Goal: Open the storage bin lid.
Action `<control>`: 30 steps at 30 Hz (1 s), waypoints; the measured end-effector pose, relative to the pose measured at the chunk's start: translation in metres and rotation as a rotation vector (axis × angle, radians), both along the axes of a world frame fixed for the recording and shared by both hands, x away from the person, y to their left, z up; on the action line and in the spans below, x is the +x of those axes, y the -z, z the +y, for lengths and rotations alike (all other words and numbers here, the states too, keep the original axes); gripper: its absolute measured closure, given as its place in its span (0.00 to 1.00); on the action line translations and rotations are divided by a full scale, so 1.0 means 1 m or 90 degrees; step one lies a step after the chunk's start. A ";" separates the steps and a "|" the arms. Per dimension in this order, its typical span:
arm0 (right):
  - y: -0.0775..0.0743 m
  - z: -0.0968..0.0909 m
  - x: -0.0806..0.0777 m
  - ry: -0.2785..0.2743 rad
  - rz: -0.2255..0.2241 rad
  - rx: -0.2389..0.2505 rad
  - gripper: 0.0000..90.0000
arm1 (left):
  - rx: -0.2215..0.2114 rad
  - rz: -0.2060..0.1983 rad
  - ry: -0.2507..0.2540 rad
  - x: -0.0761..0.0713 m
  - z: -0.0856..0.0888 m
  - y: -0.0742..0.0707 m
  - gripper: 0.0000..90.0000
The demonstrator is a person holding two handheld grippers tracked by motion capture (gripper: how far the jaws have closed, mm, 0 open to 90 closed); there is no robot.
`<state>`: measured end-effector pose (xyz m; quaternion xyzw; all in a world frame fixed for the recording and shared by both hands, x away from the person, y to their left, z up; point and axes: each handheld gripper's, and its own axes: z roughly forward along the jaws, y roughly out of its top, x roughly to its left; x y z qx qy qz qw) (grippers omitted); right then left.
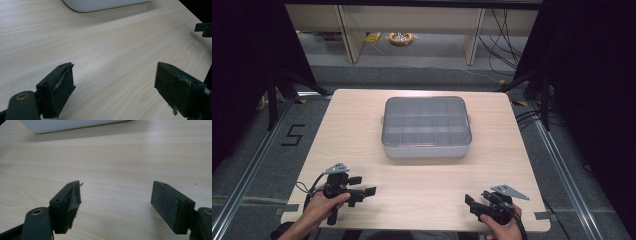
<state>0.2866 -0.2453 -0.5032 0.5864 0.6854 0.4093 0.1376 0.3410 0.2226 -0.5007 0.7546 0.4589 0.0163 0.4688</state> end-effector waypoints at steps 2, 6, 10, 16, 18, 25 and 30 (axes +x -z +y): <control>0.000 -0.001 0.001 0.004 0.000 0.004 0.28 | 0.001 0.002 -0.001 0.000 0.001 0.000 0.17; 0.001 -0.002 0.005 -0.001 -0.002 0.026 0.28 | -0.002 0.005 -0.011 -0.002 0.004 0.001 0.16; 0.001 -0.004 0.009 0.005 -0.001 0.039 0.27 | -0.007 0.004 -0.018 -0.002 0.007 0.001 0.16; -0.002 -0.004 0.010 0.038 0.022 0.078 0.26 | -0.013 0.006 -0.024 -0.002 0.010 0.001 0.16; 0.001 -0.007 0.014 0.017 -0.005 0.074 0.26 | -0.023 0.005 -0.028 -0.001 0.010 0.001 0.16; 0.000 -0.009 0.017 0.032 0.002 0.109 0.25 | -0.037 0.010 -0.048 0.000 0.012 0.003 0.16; -0.002 -0.012 0.018 0.026 -0.004 0.137 0.25 | -0.035 0.006 -0.052 0.000 0.014 0.001 0.16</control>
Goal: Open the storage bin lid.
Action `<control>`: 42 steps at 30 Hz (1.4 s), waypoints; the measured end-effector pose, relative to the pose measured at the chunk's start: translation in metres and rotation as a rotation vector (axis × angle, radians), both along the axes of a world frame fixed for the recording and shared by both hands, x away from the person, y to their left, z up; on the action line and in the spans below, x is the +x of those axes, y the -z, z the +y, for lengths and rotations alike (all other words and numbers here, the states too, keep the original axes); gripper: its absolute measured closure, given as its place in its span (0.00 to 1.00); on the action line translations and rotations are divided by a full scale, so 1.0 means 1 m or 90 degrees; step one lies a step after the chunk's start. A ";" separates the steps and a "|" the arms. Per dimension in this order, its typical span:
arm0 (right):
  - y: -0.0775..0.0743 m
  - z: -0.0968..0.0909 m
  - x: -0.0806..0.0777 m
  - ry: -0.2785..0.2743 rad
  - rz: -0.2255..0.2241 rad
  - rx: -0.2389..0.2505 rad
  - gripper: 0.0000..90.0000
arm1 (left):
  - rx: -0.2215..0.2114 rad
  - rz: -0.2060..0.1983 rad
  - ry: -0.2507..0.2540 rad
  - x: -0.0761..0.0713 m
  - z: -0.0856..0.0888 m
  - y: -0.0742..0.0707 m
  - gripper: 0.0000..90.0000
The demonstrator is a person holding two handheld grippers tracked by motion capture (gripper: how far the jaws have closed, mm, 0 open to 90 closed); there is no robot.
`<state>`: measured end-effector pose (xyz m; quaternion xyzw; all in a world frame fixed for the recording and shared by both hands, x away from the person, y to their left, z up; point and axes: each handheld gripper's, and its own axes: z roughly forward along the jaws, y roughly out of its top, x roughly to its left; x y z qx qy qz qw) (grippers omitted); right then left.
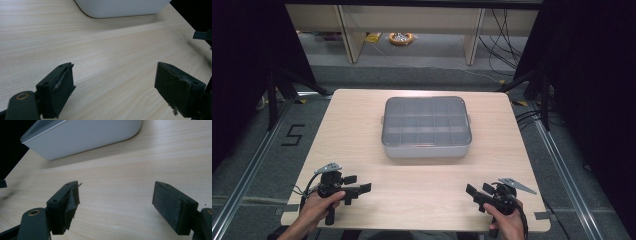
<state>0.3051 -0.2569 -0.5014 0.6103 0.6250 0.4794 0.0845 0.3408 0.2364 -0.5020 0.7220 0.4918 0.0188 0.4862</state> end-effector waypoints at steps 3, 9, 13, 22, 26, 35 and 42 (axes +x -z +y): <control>-0.001 0.000 0.003 0.010 -0.008 0.002 0.27 | -0.015 0.008 -0.006 0.003 0.000 0.001 0.16; -0.005 -0.008 0.023 0.022 -0.030 0.009 0.30 | -0.019 0.014 -0.029 0.018 0.000 0.000 0.17; -0.015 -0.004 0.040 0.030 -0.022 0.028 0.33 | -0.023 0.018 -0.039 0.029 -0.002 -0.002 0.17; -0.021 0.000 0.066 0.013 -0.039 0.009 0.33 | -0.040 0.015 -0.032 0.044 -0.012 -0.010 0.17; -0.030 0.005 0.070 0.039 0.022 0.080 0.36 | -0.048 0.024 -0.043 0.054 -0.013 -0.014 0.17; -0.039 -0.011 0.105 0.029 -0.035 0.076 0.44 | -0.092 0.050 -0.058 0.093 -0.007 -0.022 0.22; -0.046 -0.018 0.131 0.051 -0.023 0.080 0.47 | -0.096 0.042 -0.077 0.113 -0.007 -0.032 0.25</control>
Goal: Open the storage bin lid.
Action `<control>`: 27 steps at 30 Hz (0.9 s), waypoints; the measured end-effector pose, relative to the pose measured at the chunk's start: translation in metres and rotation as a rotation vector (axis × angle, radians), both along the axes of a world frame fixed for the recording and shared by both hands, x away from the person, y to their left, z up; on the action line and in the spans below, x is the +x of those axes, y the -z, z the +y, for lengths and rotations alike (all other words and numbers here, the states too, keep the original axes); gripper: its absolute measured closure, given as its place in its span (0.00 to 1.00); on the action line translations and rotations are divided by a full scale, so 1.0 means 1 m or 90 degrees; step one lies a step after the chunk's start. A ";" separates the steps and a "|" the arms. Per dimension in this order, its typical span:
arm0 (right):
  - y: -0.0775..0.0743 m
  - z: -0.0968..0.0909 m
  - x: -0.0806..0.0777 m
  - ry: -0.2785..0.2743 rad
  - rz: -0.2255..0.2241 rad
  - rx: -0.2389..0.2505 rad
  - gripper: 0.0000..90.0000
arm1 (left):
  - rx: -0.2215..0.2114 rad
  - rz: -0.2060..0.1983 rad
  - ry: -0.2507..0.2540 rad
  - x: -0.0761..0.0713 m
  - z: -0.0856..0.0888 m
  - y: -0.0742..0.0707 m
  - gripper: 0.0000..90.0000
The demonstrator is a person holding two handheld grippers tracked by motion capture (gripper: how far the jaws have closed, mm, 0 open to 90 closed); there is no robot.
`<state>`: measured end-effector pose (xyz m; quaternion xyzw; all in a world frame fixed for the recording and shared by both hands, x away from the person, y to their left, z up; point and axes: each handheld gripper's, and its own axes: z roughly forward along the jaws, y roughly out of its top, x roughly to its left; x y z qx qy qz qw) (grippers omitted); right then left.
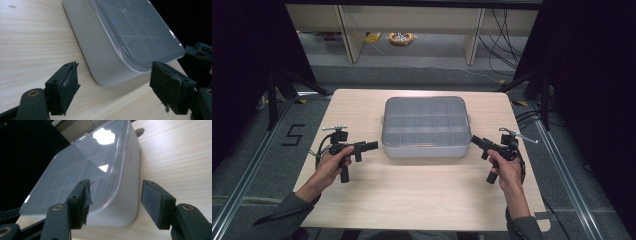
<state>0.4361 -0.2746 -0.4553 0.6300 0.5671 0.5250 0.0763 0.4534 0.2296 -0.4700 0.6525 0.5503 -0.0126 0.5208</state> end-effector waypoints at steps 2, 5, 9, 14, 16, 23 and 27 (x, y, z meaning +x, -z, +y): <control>0.001 -0.002 0.012 -0.011 -0.020 -0.016 0.47 | 0.002 -0.003 -0.003 0.008 0.000 -0.005 0.25; -0.005 0.005 0.017 0.004 0.019 0.010 0.48 | 0.001 -0.004 -0.004 0.016 -0.001 -0.008 0.26; -0.006 0.007 0.027 0.005 0.014 -0.005 0.48 | 0.005 0.001 -0.001 0.026 -0.004 -0.009 0.26; -0.008 0.008 0.040 0.006 0.017 -0.002 0.48 | 0.018 0.002 -0.009 0.040 -0.006 -0.010 0.27; -0.010 0.008 0.044 0.010 0.021 0.003 0.49 | 0.025 0.005 -0.016 0.047 -0.007 -0.012 0.28; -0.011 0.012 0.060 0.012 0.020 -0.021 0.48 | 0.030 0.016 -0.016 0.068 -0.016 -0.012 0.29; -0.009 0.012 0.067 0.018 0.025 -0.020 0.48 | 0.025 0.034 -0.026 0.077 -0.024 -0.012 0.29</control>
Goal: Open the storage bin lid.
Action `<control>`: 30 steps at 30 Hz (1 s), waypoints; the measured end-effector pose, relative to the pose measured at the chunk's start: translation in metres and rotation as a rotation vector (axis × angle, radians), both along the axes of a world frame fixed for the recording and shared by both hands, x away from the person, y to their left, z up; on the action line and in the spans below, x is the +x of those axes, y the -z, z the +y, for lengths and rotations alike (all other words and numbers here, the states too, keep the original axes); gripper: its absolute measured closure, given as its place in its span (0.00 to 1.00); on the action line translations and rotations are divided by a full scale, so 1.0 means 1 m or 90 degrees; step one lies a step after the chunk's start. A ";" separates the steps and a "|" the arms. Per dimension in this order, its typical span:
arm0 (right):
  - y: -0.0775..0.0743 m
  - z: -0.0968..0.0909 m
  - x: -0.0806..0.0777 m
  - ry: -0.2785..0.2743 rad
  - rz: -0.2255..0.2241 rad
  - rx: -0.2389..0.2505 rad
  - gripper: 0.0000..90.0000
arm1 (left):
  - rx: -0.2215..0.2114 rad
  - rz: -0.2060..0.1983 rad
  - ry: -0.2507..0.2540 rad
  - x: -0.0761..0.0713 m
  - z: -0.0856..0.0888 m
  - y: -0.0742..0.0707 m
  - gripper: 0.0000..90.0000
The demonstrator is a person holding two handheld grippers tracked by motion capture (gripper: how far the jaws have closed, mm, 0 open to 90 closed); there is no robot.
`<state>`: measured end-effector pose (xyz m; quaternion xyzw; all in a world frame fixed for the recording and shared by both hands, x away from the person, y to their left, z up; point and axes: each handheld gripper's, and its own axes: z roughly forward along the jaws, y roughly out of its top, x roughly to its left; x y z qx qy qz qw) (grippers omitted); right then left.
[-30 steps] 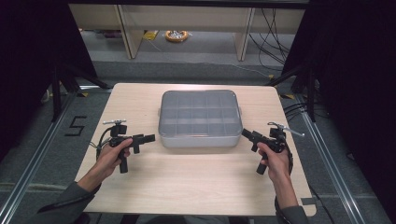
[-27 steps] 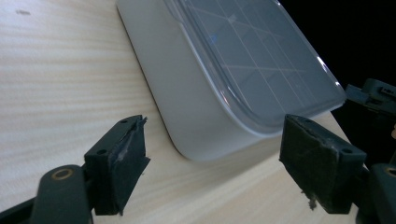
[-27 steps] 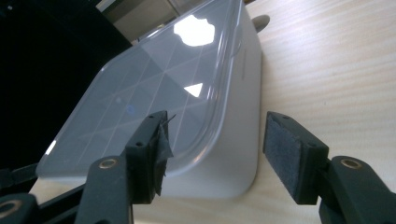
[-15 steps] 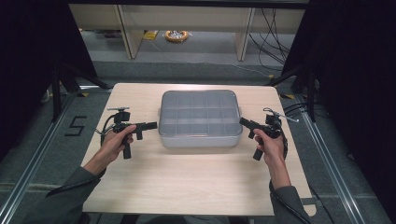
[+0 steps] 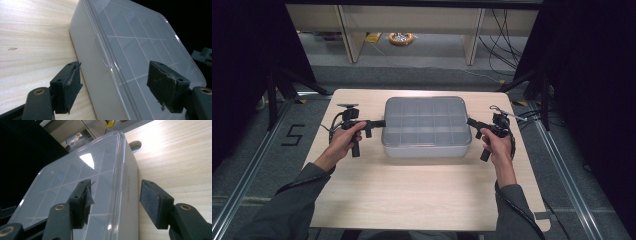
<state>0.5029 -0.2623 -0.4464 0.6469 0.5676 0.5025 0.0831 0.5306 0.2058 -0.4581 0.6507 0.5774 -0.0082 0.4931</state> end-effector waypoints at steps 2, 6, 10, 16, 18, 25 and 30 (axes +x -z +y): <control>0.002 0.001 0.003 0.002 0.002 0.009 0.49 | 0.006 0.002 0.000 0.004 -0.002 0.000 0.29; 0.004 0.006 0.008 0.004 0.014 0.030 0.50 | 0.008 0.004 0.011 0.010 -0.009 -0.001 0.35; 0.004 0.013 0.015 0.000 0.023 0.023 0.52 | 0.008 0.013 -0.001 0.016 -0.016 -0.002 0.38; 0.007 0.019 0.022 0.009 0.018 0.004 0.54 | 0.027 0.009 0.005 0.022 -0.019 0.000 0.47; 0.007 0.019 0.022 0.011 0.026 0.012 0.54 | 0.029 0.010 0.004 0.023 -0.020 0.000 0.50; 0.012 0.022 0.025 0.012 0.027 -0.007 0.61 | 0.036 0.016 0.000 0.026 -0.020 0.002 0.58; 0.010 0.025 0.022 0.031 0.029 0.001 0.62 | 0.039 0.011 0.001 0.024 -0.022 -0.001 0.59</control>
